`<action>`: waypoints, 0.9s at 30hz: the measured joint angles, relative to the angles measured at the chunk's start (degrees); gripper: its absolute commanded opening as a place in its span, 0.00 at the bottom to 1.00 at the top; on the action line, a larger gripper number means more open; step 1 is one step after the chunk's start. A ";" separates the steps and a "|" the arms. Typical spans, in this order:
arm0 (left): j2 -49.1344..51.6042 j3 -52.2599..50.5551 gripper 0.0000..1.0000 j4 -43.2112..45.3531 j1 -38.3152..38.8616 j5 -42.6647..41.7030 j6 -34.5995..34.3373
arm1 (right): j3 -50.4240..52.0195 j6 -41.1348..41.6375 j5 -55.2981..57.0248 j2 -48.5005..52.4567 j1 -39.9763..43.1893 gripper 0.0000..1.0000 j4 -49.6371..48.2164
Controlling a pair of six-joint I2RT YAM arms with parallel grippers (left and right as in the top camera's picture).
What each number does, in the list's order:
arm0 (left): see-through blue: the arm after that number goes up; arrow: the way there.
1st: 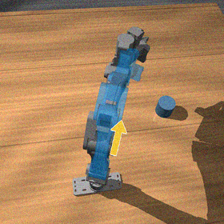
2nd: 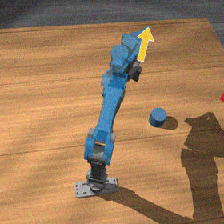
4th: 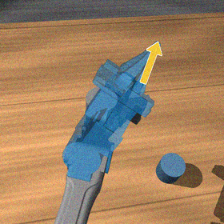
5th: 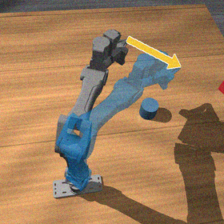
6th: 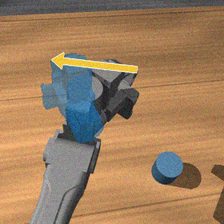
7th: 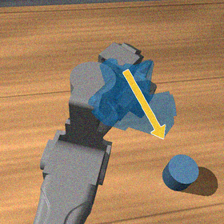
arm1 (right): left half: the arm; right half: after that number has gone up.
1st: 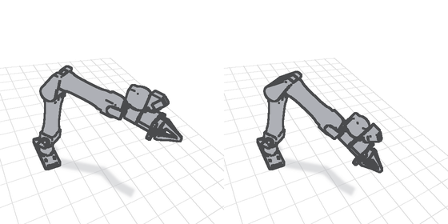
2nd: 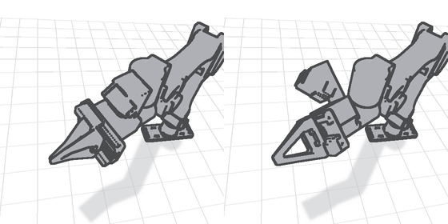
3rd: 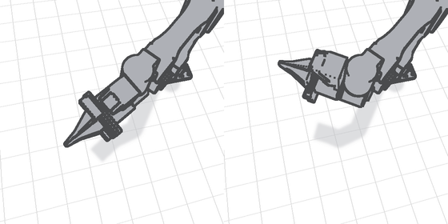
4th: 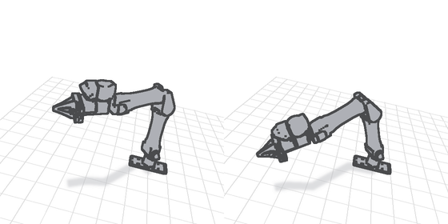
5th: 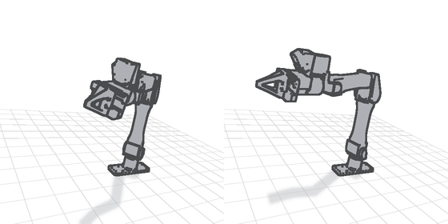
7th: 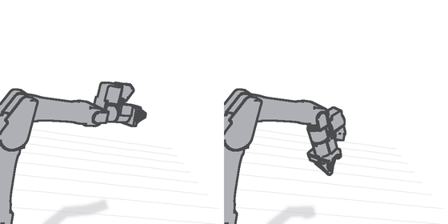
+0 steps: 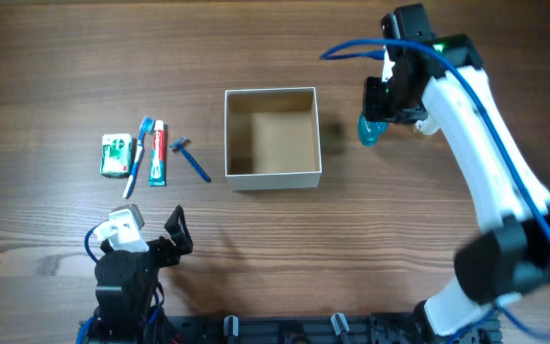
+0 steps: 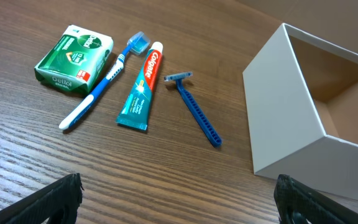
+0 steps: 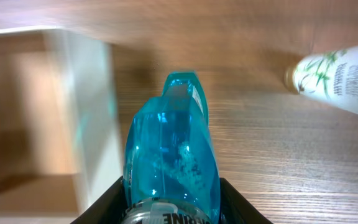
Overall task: Pack container
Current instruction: 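Carry the bottle with the right gripper into the box's back-right corner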
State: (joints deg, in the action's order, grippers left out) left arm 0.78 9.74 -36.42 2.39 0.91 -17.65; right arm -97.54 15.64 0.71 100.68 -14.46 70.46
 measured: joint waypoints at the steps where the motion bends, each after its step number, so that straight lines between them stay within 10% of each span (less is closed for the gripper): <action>1: 0.00 0.00 1.00 0.00 0.00 0.00 0.00 | -0.09 0.20 0.17 -2.12 -1.27 0.04 0.11; 11: 0.00 0.00 1.00 0.00 0.00 0.00 0.00 | -2.75 6.78 1.51 -12.74 -19.04 0.04 -1.18; 27: 0.00 0.00 1.00 0.00 0.00 0.00 0.00 | -2.78 13.31 4.28 10.19 -20.17 0.04 -10.82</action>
State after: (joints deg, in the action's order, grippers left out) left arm 0.78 9.74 -36.42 2.39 0.91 -17.65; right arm -100.31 28.95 4.99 110.87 -34.63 59.64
